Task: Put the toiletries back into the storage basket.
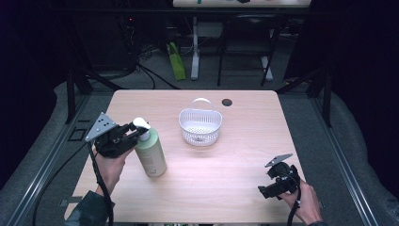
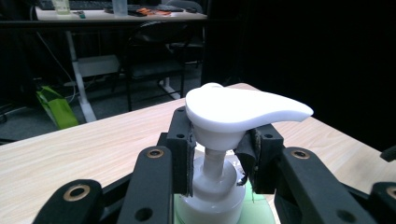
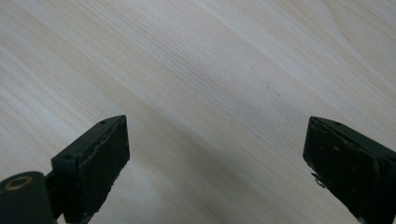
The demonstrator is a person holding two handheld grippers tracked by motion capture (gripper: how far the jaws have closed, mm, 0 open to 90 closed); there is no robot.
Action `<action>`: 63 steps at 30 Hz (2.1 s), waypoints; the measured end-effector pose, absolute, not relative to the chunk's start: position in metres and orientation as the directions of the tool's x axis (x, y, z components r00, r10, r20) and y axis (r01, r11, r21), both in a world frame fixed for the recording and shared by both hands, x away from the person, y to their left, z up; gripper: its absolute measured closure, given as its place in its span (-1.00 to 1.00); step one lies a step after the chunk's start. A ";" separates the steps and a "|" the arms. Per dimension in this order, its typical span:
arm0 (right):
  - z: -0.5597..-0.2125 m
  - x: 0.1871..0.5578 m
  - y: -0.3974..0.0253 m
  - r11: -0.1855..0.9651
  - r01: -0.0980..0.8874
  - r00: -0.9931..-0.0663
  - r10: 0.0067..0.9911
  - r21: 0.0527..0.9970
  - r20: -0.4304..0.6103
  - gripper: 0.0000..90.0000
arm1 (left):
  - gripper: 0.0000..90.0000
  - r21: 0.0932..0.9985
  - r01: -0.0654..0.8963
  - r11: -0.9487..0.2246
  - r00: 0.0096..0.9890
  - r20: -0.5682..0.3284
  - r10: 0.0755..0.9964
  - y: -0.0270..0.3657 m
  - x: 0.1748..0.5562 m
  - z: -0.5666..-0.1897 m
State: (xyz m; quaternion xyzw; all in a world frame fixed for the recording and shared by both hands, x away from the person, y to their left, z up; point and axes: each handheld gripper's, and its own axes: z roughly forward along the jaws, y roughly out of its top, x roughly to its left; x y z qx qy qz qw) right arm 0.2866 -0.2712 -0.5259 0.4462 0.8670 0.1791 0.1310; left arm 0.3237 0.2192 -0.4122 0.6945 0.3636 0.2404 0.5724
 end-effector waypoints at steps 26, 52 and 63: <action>-0.524 0.282 -0.268 0.570 0.705 -0.583 0.805 0.421 -0.113 -0.85 | 0.50 0.968 0.213 -0.131 0.645 -0.039 0.763 0.203 0.330 -0.382; -0.526 0.282 -0.267 0.591 0.697 -0.590 0.794 0.405 -0.143 -0.87 | 0.50 0.976 0.182 -0.123 0.656 -0.028 0.754 0.197 0.338 -0.354; -0.526 0.282 -0.266 0.590 0.701 -0.587 0.796 0.401 -0.145 -0.84 | 0.50 0.976 0.174 -0.129 0.664 -0.019 0.747 0.188 0.343 -0.345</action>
